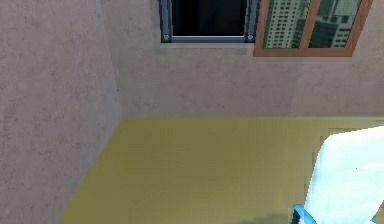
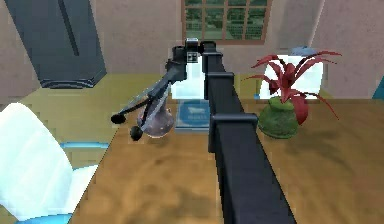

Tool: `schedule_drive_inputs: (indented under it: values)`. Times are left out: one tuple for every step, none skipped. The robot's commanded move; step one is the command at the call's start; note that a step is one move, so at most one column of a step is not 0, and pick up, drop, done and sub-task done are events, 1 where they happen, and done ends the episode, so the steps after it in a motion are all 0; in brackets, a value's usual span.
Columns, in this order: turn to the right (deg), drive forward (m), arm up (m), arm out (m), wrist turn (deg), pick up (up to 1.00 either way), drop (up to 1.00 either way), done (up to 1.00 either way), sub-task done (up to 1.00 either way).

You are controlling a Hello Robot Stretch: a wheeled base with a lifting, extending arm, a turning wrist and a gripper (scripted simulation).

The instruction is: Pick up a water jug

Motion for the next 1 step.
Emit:
schedule_drive_inputs:
  values:
    - [0.0, 0.00, 0.00, 0.00, 45.0, 0.00, 0.00, 0.00, 0.00]
